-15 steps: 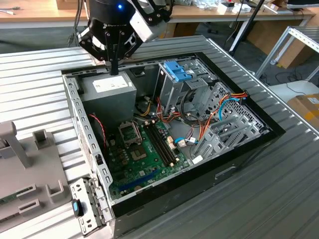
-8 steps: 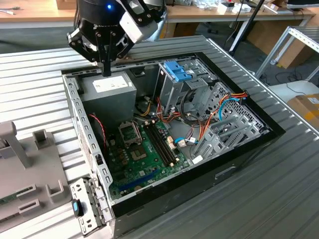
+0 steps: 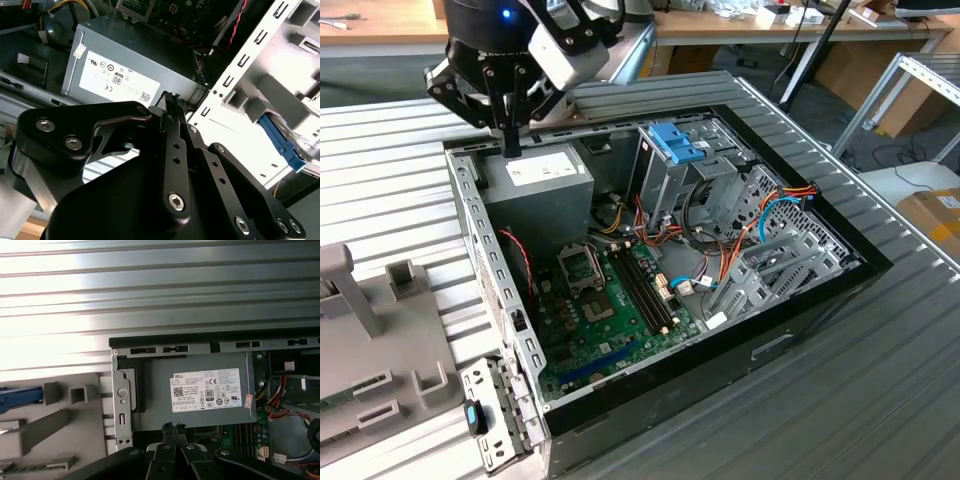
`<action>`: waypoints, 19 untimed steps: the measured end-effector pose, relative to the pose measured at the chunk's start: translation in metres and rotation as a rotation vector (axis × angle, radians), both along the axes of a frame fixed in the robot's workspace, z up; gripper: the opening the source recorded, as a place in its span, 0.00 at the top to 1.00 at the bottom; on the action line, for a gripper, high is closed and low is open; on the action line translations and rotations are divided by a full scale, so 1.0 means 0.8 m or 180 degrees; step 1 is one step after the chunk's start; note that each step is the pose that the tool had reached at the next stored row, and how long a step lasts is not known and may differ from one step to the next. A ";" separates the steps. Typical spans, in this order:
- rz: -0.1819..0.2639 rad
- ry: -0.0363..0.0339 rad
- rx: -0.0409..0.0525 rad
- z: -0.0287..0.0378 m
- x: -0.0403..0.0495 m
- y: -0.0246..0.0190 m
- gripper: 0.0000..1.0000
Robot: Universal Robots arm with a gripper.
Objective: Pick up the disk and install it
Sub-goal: 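Reach for the disk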
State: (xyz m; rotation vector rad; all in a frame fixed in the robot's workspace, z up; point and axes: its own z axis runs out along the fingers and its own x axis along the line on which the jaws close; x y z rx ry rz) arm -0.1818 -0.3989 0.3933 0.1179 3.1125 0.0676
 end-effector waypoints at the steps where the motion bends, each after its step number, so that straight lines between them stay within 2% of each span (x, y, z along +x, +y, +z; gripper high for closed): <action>1: 0.0000 0.0000 0.0000 0.0000 -0.002 0.0000 0.89; 8: 0.0000 0.0000 0.0000 -0.0001 -0.052 0.0000 0.89; 12: 0.0000 0.0000 0.0000 0.0000 -0.070 0.0000 0.89; 18: 0.0000 0.0000 0.0000 0.0000 -0.125 0.0000 0.89; 19: 0.0000 0.0000 0.0000 0.0000 -0.129 0.0000 0.89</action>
